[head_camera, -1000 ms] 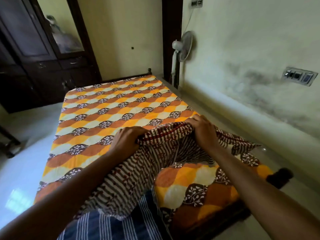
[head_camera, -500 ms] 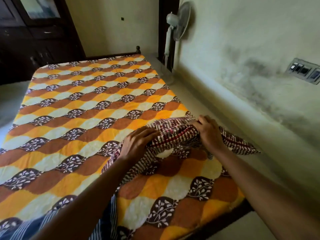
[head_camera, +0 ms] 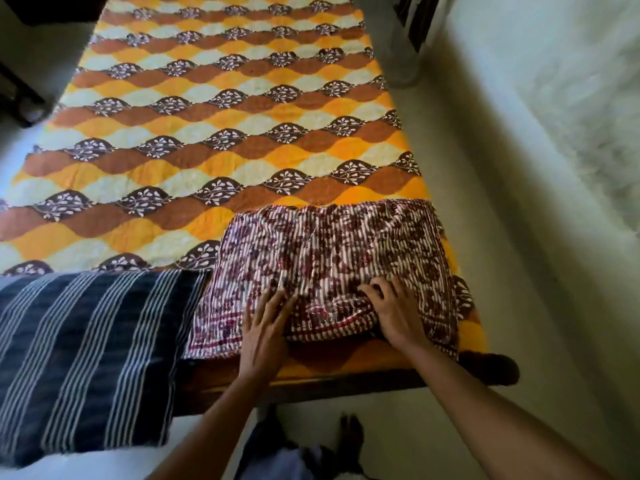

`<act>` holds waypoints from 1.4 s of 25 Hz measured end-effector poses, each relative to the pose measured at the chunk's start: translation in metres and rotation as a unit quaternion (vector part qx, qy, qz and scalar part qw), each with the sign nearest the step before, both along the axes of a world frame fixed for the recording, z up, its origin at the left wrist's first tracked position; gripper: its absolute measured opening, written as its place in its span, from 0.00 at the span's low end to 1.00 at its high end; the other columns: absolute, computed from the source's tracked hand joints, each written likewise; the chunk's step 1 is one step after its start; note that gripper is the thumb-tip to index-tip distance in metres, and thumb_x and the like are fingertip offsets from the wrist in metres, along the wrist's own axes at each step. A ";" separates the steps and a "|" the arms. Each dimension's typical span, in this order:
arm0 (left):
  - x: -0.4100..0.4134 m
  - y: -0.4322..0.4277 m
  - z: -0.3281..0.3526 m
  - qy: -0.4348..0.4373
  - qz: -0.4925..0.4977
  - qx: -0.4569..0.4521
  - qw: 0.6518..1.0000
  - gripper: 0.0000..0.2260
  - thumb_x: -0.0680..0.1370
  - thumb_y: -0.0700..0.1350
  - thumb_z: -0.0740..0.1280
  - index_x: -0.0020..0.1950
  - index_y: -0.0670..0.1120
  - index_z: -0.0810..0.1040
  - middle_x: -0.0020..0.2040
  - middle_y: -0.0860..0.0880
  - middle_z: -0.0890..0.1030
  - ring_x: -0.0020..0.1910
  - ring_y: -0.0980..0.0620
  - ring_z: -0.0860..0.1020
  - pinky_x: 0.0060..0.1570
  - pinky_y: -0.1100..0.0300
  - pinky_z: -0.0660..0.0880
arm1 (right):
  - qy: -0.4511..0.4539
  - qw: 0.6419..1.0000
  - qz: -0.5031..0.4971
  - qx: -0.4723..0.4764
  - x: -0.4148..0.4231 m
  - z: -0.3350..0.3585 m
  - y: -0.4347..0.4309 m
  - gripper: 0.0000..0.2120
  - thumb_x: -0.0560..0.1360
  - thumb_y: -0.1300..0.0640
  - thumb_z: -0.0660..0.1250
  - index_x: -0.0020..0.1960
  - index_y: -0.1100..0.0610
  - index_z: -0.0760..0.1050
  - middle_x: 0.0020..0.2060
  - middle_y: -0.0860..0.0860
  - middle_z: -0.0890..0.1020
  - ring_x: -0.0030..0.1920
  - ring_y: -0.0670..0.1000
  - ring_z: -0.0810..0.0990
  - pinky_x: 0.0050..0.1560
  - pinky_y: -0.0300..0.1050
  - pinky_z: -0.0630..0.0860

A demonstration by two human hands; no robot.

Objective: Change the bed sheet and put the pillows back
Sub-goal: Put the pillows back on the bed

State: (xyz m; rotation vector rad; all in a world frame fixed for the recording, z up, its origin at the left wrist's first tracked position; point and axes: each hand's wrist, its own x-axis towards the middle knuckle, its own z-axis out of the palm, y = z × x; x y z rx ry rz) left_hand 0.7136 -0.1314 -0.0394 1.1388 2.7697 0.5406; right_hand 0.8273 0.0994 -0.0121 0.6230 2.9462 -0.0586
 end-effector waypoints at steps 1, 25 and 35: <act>0.018 0.002 0.008 -0.078 0.122 0.036 0.989 0.40 0.68 0.40 0.73 0.75 0.54 0.58 0.76 0.46 0.57 0.75 0.44 0.53 0.71 0.43 0.53 | -0.011 1.000 -0.003 -0.011 0.005 -0.004 0.002 0.40 0.57 0.69 0.75 0.65 0.48 0.69 0.61 0.54 0.74 0.60 0.59 0.74 0.51 0.57 0.77; 0.080 -0.051 0.016 -0.581 0.518 0.487 0.396 0.26 0.76 0.50 0.65 0.71 0.41 0.66 0.62 0.41 0.76 0.53 0.46 0.77 0.43 0.51 0.79 | 0.076 0.992 0.101 -0.004 0.119 -0.002 -0.014 0.30 0.69 0.70 0.49 0.57 0.49 0.80 0.58 0.59 0.80 0.58 0.63 0.78 0.51 0.59 0.78; 0.142 -0.057 0.040 -0.551 0.558 0.372 0.496 0.13 0.81 0.52 0.56 0.56 0.44 0.70 0.46 0.43 0.74 0.46 0.46 0.76 0.45 0.58 0.75 | -0.115 0.931 0.027 -0.344 0.096 0.031 -0.013 0.30 0.75 0.60 0.64 0.74 0.45 0.58 0.76 0.48 0.51 0.76 0.52 0.46 0.72 0.54 0.53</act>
